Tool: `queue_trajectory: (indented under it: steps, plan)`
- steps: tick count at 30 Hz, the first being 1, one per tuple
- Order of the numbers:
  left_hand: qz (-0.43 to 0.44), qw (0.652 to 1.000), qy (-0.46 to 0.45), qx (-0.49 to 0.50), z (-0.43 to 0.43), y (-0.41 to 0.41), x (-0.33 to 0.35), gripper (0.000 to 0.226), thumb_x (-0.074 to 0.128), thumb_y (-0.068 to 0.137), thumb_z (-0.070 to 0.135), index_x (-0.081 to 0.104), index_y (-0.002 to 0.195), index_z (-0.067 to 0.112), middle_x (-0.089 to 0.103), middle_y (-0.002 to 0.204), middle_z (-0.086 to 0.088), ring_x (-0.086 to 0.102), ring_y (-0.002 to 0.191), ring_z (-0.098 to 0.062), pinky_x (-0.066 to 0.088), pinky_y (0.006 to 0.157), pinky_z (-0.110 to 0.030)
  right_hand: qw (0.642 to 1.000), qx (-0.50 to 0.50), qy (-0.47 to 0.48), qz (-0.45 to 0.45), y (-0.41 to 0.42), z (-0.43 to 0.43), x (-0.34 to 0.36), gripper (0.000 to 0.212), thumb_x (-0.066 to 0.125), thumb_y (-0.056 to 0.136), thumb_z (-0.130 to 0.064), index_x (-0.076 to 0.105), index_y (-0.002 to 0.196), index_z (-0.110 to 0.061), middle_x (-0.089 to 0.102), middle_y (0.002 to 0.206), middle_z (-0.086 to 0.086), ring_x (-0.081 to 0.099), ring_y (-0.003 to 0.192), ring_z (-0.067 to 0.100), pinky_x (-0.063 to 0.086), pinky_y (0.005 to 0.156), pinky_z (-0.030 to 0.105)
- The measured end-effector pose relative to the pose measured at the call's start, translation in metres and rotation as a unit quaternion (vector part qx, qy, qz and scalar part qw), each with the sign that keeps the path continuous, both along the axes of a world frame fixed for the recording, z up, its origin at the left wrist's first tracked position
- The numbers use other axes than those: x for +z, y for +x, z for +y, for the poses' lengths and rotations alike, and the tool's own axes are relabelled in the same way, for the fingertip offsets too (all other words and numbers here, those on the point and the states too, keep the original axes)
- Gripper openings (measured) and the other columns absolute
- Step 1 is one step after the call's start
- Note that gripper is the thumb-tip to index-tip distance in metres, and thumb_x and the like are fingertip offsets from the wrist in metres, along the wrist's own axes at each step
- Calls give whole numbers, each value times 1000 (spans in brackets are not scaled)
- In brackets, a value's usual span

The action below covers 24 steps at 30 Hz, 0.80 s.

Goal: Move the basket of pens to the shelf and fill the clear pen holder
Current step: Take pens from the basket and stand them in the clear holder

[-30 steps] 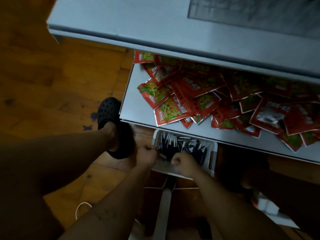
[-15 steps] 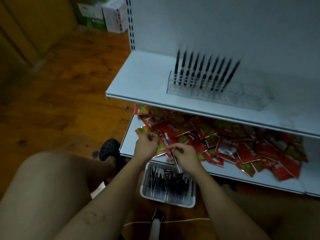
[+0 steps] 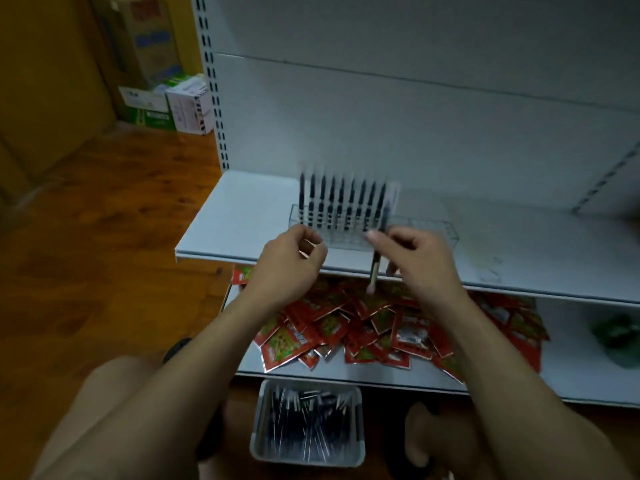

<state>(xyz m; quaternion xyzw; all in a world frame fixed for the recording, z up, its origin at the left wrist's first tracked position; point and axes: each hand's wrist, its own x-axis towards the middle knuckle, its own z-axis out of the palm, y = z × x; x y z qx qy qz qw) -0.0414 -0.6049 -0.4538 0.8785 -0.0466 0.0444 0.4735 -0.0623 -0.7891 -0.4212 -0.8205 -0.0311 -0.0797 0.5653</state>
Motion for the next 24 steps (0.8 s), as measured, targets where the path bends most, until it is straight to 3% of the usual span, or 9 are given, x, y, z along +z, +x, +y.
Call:
queue_trajectory:
  steps: [3,5,10,13,15,20,24]
  plan:
    - [-17,1000,11,10,-6,20,2,18,57,93,34,61,104,20,63,93,6,60,81,-11,44,69,-26,998,-55,5,-31,30,-19,12,7,70,86,-26,74,91,-23,73,82,-4,66,71,12,59,78,39]
    - [-17,999,-3,40,-8,37,0,20,59,92,34,61,105,19,64,97,6,60,85,-13,42,72,-26,993,-105,-18,-56,50,-30,9,7,69,88,-23,74,93,-21,74,88,2,69,75,19,57,80,48]
    - [10,994,-3,109,-6,79,-19,31,64,88,36,59,111,16,59,114,-3,56,105,-22,45,86,-34,975,-185,-79,-95,85,-53,-1,25,64,92,-20,67,116,-16,69,107,-2,64,92,9,52,92,26]
    - [14,988,7,153,-6,100,-22,45,68,84,36,54,120,12,51,124,-10,48,118,-27,42,98,-39,971,-198,-76,-112,100,-59,0,67,64,90,-11,32,147,-24,61,95,-8,63,81,4,53,80,17]
    - [20,983,17,183,-6,109,-21,54,71,81,38,51,123,11,47,127,-11,45,120,-29,42,98,-42,970,-185,-82,-137,107,-62,0,84,65,88,-7,15,151,-32,58,91,-9,60,75,-1,48,73,7]
    - [75,979,60,179,-6,119,-29,79,76,73,51,43,134,14,38,138,-13,35,129,-32,36,106,-50,969,-159,-114,-150,119,-64,-7,77,69,86,-7,30,145,-37,57,91,-13,59,69,-5,46,67,2]
    - [96,981,44,160,-3,120,-34,83,76,70,57,43,136,17,41,139,-10,38,129,-31,37,106,-51,968,-146,-131,-155,125,-58,-11,73,68,87,-7,32,143,-38,54,88,-19,58,67,-10,44,63,1]
